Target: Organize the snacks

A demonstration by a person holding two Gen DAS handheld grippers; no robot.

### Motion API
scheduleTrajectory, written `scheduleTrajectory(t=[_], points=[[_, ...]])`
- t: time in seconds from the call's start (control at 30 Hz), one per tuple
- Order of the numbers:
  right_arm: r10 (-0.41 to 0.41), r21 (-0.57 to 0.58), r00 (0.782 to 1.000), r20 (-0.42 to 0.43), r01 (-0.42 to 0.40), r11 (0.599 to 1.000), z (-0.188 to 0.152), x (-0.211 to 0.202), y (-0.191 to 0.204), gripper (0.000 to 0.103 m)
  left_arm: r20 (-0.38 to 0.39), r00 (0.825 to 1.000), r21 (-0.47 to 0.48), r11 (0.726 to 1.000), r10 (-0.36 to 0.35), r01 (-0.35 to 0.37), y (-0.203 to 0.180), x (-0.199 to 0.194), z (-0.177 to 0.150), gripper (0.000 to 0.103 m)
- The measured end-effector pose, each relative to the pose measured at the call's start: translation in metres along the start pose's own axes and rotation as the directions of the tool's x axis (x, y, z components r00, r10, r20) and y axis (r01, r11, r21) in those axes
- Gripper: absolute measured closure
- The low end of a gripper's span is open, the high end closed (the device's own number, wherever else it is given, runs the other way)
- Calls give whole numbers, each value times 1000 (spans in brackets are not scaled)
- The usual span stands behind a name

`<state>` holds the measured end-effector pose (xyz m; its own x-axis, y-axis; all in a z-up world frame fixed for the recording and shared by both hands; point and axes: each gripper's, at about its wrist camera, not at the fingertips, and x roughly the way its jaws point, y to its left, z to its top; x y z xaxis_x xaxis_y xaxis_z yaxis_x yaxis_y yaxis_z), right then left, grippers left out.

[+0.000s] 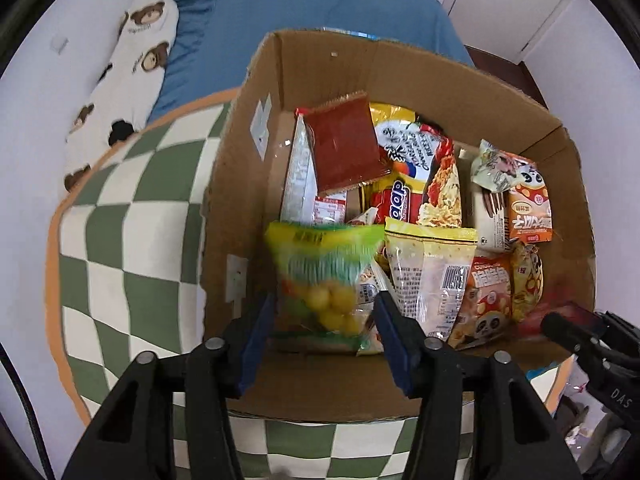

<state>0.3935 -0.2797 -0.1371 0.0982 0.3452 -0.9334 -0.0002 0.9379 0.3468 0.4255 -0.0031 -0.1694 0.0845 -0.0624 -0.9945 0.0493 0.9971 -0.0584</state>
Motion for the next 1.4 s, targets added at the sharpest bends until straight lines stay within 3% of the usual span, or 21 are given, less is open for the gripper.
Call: scheduleTrajectory(t=[0.03,0.07,0.1,0.33,0.8,1.1,1.3,1.4], points=[[-9,6,1000,-9,9,1000,1,3,-3,26,-6,1000,-8,1000,-14,14,1,3,0,31],[-27,7,1000,-10,27,1000,1,5,-5,16,-2,1000,-12,1000,-22,21,1,3,0,12],[-39,10,999,-4,39,999,2,5,-7,7,7,1000,-12,1000,-28,28,0,2,-1,9],[-183,-38,982,51,185,982,8,0,-3,5,51,998,-8,1000,-26,26,-16,-6,0,9],[-260,-20,952,160,266,964,-4,-21,1,4,175,984,-6,999,37,-36,-36,-33,-20,9],[-253,0,927,276,264,965,-36,-68,10,4,305,952,6,1000,26,-30,-46,-83,-64,9],[-252,-14,894,372,276,961,-77,-112,24,4,393,919,13,999,28,-37,-52,-125,-107,9],[-252,-23,872,420,288,957,-103,-136,33,4,413,911,16,1000,11,-20,-52,-141,-128,9]])
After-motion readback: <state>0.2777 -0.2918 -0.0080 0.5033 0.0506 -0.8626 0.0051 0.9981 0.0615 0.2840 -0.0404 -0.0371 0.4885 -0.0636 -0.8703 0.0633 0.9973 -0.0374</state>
